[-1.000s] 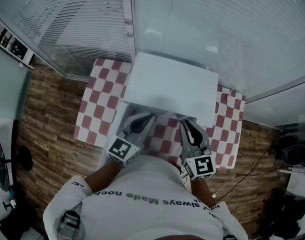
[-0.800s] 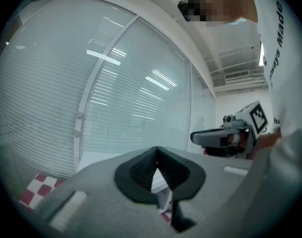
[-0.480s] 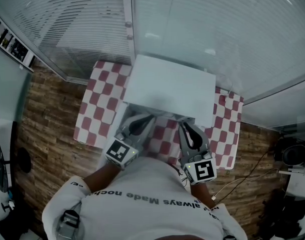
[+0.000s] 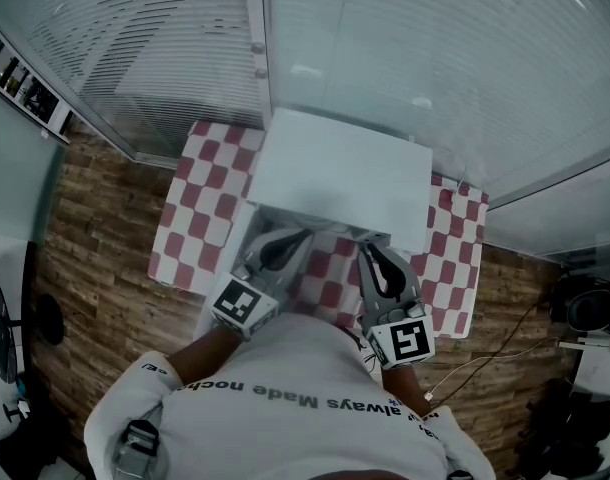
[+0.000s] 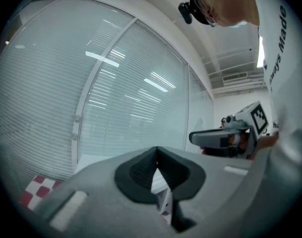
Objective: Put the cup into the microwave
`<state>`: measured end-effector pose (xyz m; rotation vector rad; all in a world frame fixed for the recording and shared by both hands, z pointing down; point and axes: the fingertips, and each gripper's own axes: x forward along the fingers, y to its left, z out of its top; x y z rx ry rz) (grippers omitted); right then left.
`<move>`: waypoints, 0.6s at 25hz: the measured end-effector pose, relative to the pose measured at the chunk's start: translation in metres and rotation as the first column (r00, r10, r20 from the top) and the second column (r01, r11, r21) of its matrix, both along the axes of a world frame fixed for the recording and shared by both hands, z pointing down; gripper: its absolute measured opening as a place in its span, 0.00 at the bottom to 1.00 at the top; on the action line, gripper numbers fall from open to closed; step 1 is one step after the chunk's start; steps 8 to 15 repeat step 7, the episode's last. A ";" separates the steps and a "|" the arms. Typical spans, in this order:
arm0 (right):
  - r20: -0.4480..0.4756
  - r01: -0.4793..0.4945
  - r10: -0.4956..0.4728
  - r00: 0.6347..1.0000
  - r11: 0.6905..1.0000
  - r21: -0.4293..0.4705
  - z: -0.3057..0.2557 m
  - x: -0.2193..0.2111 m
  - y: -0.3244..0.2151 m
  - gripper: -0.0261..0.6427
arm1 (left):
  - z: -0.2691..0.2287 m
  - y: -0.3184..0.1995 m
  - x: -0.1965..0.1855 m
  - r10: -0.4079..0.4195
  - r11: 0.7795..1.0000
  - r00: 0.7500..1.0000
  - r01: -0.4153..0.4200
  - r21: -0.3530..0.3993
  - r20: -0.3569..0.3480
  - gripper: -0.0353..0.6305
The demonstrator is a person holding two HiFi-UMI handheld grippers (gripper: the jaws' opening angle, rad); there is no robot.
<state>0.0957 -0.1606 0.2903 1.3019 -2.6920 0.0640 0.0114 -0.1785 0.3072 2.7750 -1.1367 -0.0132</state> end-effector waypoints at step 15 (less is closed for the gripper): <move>0.002 0.011 -0.011 1.000 1.000 0.016 -0.002 0.002 0.001 0.10 | -0.002 0.002 0.006 0.000 1.000 1.000 0.000 -0.017 -0.001 0.06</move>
